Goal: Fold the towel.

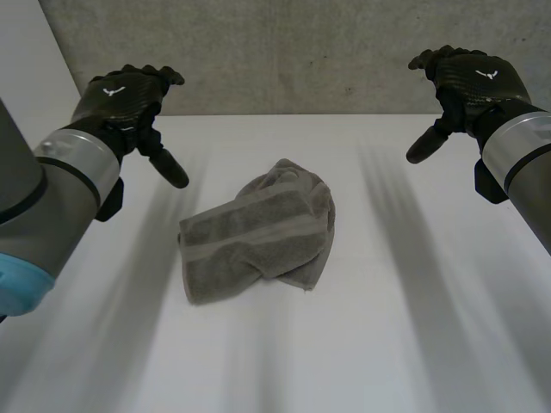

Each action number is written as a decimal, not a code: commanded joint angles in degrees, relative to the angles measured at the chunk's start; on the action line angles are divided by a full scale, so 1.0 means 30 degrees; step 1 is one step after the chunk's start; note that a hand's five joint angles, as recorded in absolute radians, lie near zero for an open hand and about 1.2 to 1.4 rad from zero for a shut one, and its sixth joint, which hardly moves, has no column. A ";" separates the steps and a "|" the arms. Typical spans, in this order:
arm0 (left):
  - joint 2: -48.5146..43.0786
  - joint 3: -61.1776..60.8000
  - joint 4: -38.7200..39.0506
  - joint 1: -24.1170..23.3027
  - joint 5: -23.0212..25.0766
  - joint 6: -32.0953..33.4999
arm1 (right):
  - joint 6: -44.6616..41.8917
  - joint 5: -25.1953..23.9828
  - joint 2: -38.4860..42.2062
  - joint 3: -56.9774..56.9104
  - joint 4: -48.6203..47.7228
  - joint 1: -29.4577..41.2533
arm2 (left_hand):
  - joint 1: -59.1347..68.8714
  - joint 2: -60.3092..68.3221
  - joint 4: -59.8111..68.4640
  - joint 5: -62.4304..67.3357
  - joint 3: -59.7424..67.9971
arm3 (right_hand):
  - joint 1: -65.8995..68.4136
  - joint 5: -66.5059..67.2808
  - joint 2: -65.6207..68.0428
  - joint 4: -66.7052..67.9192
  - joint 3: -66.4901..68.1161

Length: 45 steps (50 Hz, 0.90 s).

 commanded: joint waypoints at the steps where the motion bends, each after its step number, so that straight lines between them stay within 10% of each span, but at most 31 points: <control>1: -0.3308 0.1640 0.2452 -0.1228 0.0254 0.0318 | -0.0471 -0.0243 0.0260 0.0179 0.0026 0.0072 | -0.1070 -0.0940 -0.1007 -0.0843 -0.0771 | -0.1064 -0.1112 -0.1548 -0.1432 -0.1325; 19: -1.2570 0.7267 0.2955 -0.2755 0.3329 0.2369 | -0.1879 -0.2792 0.3801 0.3490 -0.2519 0.0072 | 0.0884 0.1014 0.0947 0.1111 0.1184 | -0.1064 -0.1112 -0.1548 -0.1432 -0.1325; 27: -1.3778 0.8004 0.2779 -0.3136 0.3449 0.3334 | -0.2729 -0.2675 0.4861 0.3374 -0.2727 0.0307 | 2.1634 2.1764 2.1696 2.1860 2.1933 | -0.1064 -0.1112 -0.1548 -0.1432 -0.1325; 45: -0.2000 -0.3979 0.4742 -0.0822 0.3331 0.3717 | -0.4308 -0.2851 0.5884 0.1883 -0.2028 0.0716 | 2.1688 2.1817 2.1750 2.1914 2.1987 | -0.1064 -0.1112 -0.1548 -0.1432 -0.1325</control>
